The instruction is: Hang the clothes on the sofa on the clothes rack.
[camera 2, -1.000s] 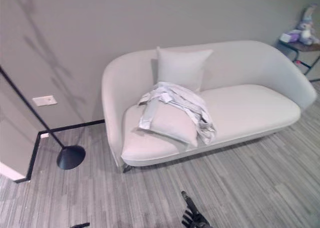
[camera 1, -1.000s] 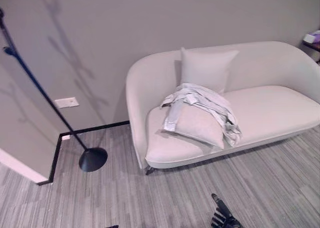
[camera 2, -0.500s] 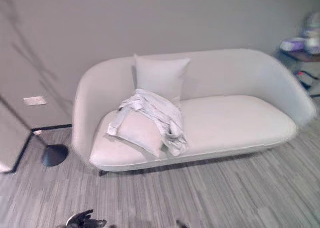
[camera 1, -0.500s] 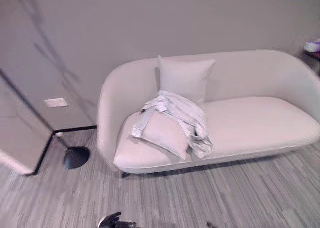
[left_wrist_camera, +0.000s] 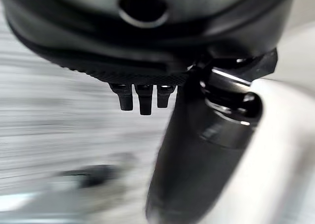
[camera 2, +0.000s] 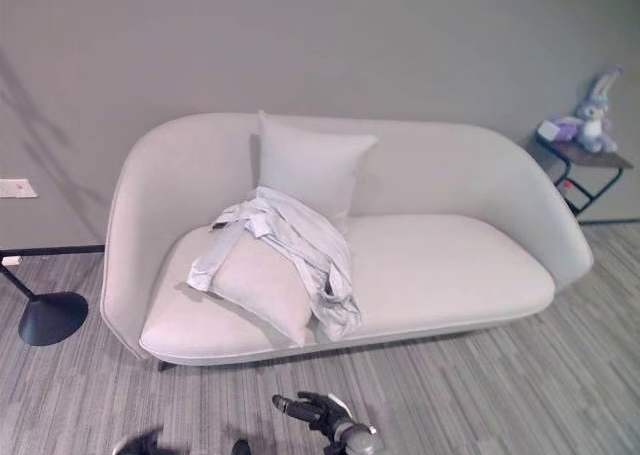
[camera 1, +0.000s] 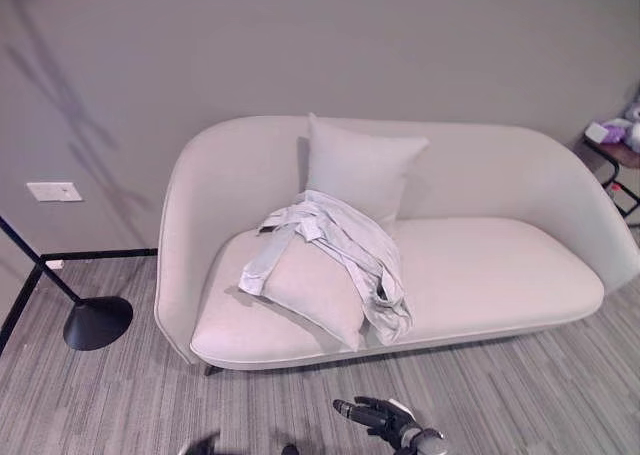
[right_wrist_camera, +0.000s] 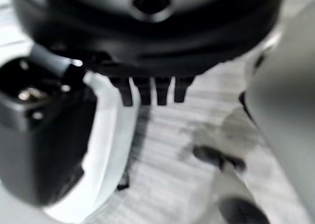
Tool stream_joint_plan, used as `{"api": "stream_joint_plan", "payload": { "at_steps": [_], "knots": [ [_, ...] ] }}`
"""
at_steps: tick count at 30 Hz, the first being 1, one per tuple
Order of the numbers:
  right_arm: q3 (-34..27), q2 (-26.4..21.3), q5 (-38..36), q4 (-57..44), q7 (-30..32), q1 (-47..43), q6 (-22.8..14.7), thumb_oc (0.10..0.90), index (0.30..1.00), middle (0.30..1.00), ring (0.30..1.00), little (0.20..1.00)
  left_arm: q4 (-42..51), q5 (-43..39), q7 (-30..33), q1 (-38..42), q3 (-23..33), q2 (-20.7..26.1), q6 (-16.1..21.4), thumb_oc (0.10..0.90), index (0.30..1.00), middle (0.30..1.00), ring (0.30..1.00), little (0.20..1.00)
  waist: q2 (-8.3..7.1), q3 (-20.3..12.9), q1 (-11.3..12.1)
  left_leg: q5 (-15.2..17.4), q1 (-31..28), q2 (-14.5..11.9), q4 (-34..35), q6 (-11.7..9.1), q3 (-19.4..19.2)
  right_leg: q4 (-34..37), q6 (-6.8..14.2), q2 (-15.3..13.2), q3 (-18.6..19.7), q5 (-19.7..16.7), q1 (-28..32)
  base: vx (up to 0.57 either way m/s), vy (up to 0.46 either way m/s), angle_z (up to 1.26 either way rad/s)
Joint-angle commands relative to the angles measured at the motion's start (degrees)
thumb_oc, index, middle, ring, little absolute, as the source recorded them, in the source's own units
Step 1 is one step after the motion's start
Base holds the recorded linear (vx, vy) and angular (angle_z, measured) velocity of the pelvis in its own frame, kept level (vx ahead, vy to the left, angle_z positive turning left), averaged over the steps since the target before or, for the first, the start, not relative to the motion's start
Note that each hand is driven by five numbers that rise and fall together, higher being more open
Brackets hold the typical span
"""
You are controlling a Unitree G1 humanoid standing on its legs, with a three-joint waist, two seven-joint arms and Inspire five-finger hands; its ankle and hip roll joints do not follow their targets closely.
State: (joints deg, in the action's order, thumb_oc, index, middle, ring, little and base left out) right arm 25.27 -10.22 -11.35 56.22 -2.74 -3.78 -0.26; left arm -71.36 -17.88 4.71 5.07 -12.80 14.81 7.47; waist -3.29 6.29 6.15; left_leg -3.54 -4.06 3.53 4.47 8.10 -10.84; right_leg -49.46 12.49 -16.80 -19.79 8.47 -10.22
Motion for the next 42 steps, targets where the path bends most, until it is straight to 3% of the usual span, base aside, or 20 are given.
{"api": "stream_joint_plan", "payload": {
  "at_steps": [1,2,3,4,5,7,8,10,11,13,15,20,26,29,34,38,42],
  "knots": [
    [-2.2,-2.9,7.4,-9.0,5.5,-1.5,-1.7,0.8,0.9,0.9,0.9,0.9,-4.0,0.2,1.8,-0.3,3.5,-2.7,0.2,0.8,0.9,0.9,0.9,0.9,0.24,-0.8,0.0,5.3,-1.6,-2.5,0.5,-6.3,1.2,21.8,-3.9,2.2,-1.0,-9.8,5.8,0.21,-0.181,0.64],
    [-2.2,-2.9,7.4,-9.1,5.5,-1.4,-1.7,0.8,0.9,0.9,0.9,0.9,-4.0,0.2,1.8,-0.3,3.5,-2.7,0.2,0.8,0.9,0.9,0.9,0.9,0.3,-0.7,-0.1,5.3,-1.6,-2.6,0.5,-6.3,1.3,21.9,-4.0,2.2,-1.1,-9.9,5.9,0.22,-0.25,0.23],
    [-2.5,-5.5,14.1,-15.9,8.1,-0.9,-1.1,0.8,0.9,0.9,0.9,0.9,-3.8,0.3,2.7,-0.8,3.5,-3.5,0.4,0.8,0.9,0.9,0.9,0.9,-0.22,-0.3,-1.0,6.3,-2.1,-2.5,0.5,-7.5,4.2,36.9,-4.8,3.6,4.0,-10.1,5.5,0.15,-0.17,0.28],
    [-2.5,-5.5,14.1,-15.9,8.1,-0.9,-1.1,0.8,0.9,0.9,0.9,0.9,-3.8,0.3,2.7,-0.8,3.5,-3.6,0.4,0.8,0.9,0.9,0.9,0.9,-0.2,-0.3,-1.1,6.3,-2.1,-2.5,0.5,-7.5,4.2,37.0,-4.8,3.6,4.0,-10.1,5.5,0.31,-0.329,0.5],
    [-3.8,-7.3,17.1,-17.5,10.4,-1.2,-0.3,0.8,0.9,0.9,0.9,0.9,-4.9,1.6,3.2,-0.6,3.3,-4.1,0.5,0.8,0.9,0.9,0.9,0.9,-1.4,0.3,-2.2,7.5,-2.5,-2.1,0.5,-8.4,7.1,46.9,-3.6,4.8,11.0,-12.9,4.4,0.28,-0.244,0.69],
    [-4.4,-8.8,18.9,-17.3,11.3,-2.0,0.8,0.8,0.9,0.9,0.9,0.9,-6.9,1.8,3.8,-0.2,3.3,-4.4,0.1,0.8,0.9,0.9,0.9,0.9,-2.11,0.5,-3.1,8.6,-3.6,-2.7,0.5,-9.1,9.6,50.0,-2.0,4.3,15.2,-17.6,2.6,0.39,-0.257,1.03],
    [-7.8,-7.6,15.9,-16.9,14.7,-0.6,0.5,0.8,0.9,0.9,0.9,0.9,-7.4,2.1,4.6,-0.7,4.2,-4.0,0.4,0.8,0.9,0.9,0.9,0.9,-2.88,-0.2,-3.2,9.7,-5.2,-3.0,0.5,-9.3,10.8,49.9,-2.3,4.6,15.2,-16.7,3.6,0.29,-0.137,1.35],
    [-7.8,-7.6,15.9,-17.0,14.8,-0.6,0.5,0.8,0.9,0.9,0.9,0.9,-7.4,2.1,4.6,-0.7,4.2,-4.0,0.4,0.8,0.9,0.9,0.9,0.9,-2.87,-0.2,-3.3,9.7,-5.3,-3.0,0.5,-9.3,10.9,49.9,-2.3,4.6,15.2,-16.6,3.7,0.19,-0.118,0.9],
    [-10.6,-7.3,15.3,-16.7,18.0,0.4,0.4,0.8,0.9,0.9,0.9,0.9,-7.5,1.8,5.8,-1.4,4.3,-4.5,0.6,0.8,0.9,0.9,0.9,0.9,-2.67,-1.2,-3.5,10.0,-6.2,-4.3,0.5,-10.1,11.4,49.5,-2.9,5.7,14.4,-16.0,4.8,0.35,-0.274,0.25],
    [-16.9,-8.8,17.6,-15.6,27.2,2.1,1.5,0.8,0.9,0.9,0.9,0.9,-6.7,4.1,7.3,-2.0,0.8,-6.8,0.8,0.8,0.9,0.9,0.9,0.9,-0.88,-2.5,-4.5,9.4,-5.7,-7.6,0.5,-11.9,13.3,53.1,-4.0,8.2,10.9,-15.0,7.9,0.37,-0.334,0.35],
    [-17.0,-8.8,17.7,-15.6,27.2,2.2,1.5,0.8,0.9,0.9,0.9,0.9,-6.7,4.2,7.4,-2.0,0.7,-6.8,0.8,0.8,0.9,0.9,0.9,0.9,-0.76,-2.5,-4.6,9.4,-5.7,-7.8,0.5,-11.9,13.5,53.2,-4.0,8.3,10.7,-15.1,8.0,0.09,-0.093,0.72],
    [-22.8,-11.8,21.9,-16.5,37.2,3.2,2.3,0.8,0.9,0.9,0.9,0.9,-5.8,8.8,8.2,-2.2,-3.9,-9.3,1.1,0.8,0.9,0.9,0.9,0.9,1.86,-3.5,-5.3,8.7,-5.2,-11.2,0.5,-14.5,12.9,54.5,-5.1,10.8,9.4,-12.0,9.2,0.12,-0.113,0.15],
    [-25.3,-13.4,25.8,-18.1,45.3,3.4,2.2,0.8,0.9,0.9,0.9,0.9,-7.3,7.7,9.6,-2.5,-2.0,-10.2,1.4,0.8,0.9,0.9,0.9,0.9,3.37,-3.2,-5.6,7.2,-5.7,-13.6,0.5,-16.5,11.7,54.5,-6.4,12.7,8.7,-10.0,10.4,0.08,-0.074,0.01],
    [-25.8,-13.8,25.4,-18.9,46.0,3.5,1.1,0.8,0.9,0.9,0.9,0.9,-7.3,9.0,10.0,-2.8,-2.7,-10.5,1.6,0.8,0.9,0.9,0.9,0.9,3.96,-3.1,-5.9,5.8,-6.1,-14.4,0.5,-17.2,11.7,54.5,-6.8,13.2,8.4,-9.5,11.1,0.07,-0.057,0.13],
    [-24.3,-13.8,19.8,-17.0,41.6,1.2,-2.0,0.8,0.9,0.9,0.9,0.9,-7.5,10.7,9.4,-2.8,-4.3,-10.5,1.6,0.8,0.9,0.9,0.9,0.9,4.57,-3.1,-5.9,4.5,-6.1,-15.0,0.5,-17.7,11.3,54.5,-7.2,13.6,8.4,-9.0,11.4,0.03,-0.032,0.08],
    [-20.4,-13.1,11.4,-5.8,35.9,-5.4,-6.5,0.8,0.9,0.9,0.9,0.9,-6.5,11.2,8.6,-3.4,-5.9,-9.7,2.3,0.8,0.9,0.9,0.9,0.9,5.85,-2.4,-4.9,3.0,-5.0,-15.4,0.5,-18.4,11.9,54.5,-7.3,13.7,7.6,-8.8,10.8,0.03,-0.031,0.0],
    [-18.5,-14.0,8.8,-0.8,34.7,-10.3,-7.9,0.8,0.9,0.9,0.9,0.9,-5.0,11.2,8.8,-4.1,-7.5,-9.3,3.0,0.8,0.9,0.9,0.9,0.9,7.05,-1.2,-4.1,2.1,-3.1,-15.5,0.5,-18.7,12.1,54.5,-7.2,13.3,7.2,-8.7,9.6,-0.03,-0.004,0.06]
  ]
}}
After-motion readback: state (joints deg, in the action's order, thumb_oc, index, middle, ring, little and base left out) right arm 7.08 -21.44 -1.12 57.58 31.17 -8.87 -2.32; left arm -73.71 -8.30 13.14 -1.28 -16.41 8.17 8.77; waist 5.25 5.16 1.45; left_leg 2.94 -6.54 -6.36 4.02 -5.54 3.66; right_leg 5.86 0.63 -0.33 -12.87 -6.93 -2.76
